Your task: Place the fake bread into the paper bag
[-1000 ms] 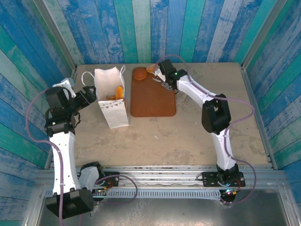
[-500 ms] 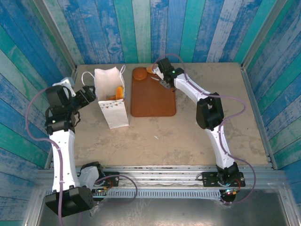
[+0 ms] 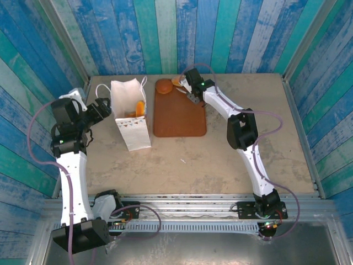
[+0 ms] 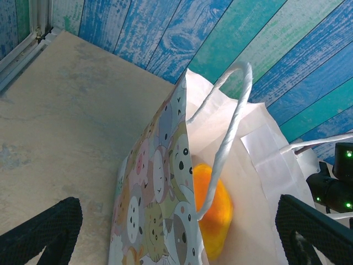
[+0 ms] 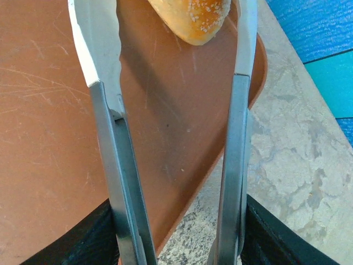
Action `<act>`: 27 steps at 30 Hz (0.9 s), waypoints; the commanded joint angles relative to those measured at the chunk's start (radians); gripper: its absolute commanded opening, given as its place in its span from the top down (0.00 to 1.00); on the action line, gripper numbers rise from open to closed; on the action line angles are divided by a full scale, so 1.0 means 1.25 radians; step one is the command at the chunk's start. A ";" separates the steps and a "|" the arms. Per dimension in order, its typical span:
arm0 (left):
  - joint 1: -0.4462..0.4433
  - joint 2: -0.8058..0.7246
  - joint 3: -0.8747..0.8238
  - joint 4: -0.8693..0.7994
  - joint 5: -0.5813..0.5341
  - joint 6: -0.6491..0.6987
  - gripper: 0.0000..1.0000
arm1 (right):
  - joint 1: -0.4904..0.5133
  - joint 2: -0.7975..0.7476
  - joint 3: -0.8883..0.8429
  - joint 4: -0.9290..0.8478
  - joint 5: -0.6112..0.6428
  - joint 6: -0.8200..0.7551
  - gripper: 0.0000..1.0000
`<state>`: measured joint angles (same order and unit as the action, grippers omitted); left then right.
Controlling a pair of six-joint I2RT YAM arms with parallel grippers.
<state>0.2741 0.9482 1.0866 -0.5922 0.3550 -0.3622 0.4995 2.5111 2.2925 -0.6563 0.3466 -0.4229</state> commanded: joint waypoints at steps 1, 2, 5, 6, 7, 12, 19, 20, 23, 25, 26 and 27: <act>0.003 0.005 0.024 -0.010 -0.008 0.014 0.06 | -0.004 0.022 0.037 -0.008 -0.021 0.012 0.48; 0.003 0.005 0.026 -0.012 -0.008 0.015 0.06 | -0.004 0.022 0.040 -0.010 -0.022 0.013 0.50; 0.004 0.003 0.033 -0.014 -0.008 0.014 0.06 | -0.004 0.008 0.032 -0.015 -0.024 0.013 0.52; 0.004 0.003 0.033 -0.014 -0.009 0.012 0.06 | -0.003 0.002 0.028 -0.014 -0.022 0.010 0.53; 0.004 0.003 0.034 -0.014 -0.008 0.012 0.06 | -0.003 -0.003 0.025 -0.015 -0.018 0.009 0.54; 0.004 0.000 0.036 -0.016 -0.003 0.008 0.06 | -0.003 -0.048 -0.013 -0.014 0.004 0.008 0.59; 0.004 -0.012 0.046 -0.027 -0.004 -0.010 0.06 | 0.001 -0.137 -0.073 -0.009 0.037 0.031 0.64; 0.004 -0.015 0.046 -0.027 -0.004 -0.017 0.06 | 0.003 -0.152 -0.084 -0.010 0.046 0.041 0.65; 0.004 -0.025 0.040 -0.024 -0.003 -0.039 0.06 | 0.005 -0.204 -0.122 -0.008 0.051 0.068 0.67; 0.004 -0.031 0.039 -0.028 -0.007 -0.050 0.06 | 0.008 -0.242 -0.158 -0.002 0.061 0.085 0.68; 0.004 -0.033 0.042 -0.031 -0.008 -0.053 0.06 | 0.010 -0.262 -0.176 0.001 0.069 0.096 0.68; 0.004 -0.033 0.045 -0.033 -0.009 -0.056 0.06 | 0.011 -0.282 -0.190 0.003 0.075 0.106 0.69</act>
<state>0.2741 0.9337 1.1156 -0.6212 0.3523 -0.4076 0.5045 2.2539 2.0846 -0.6735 0.3931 -0.3504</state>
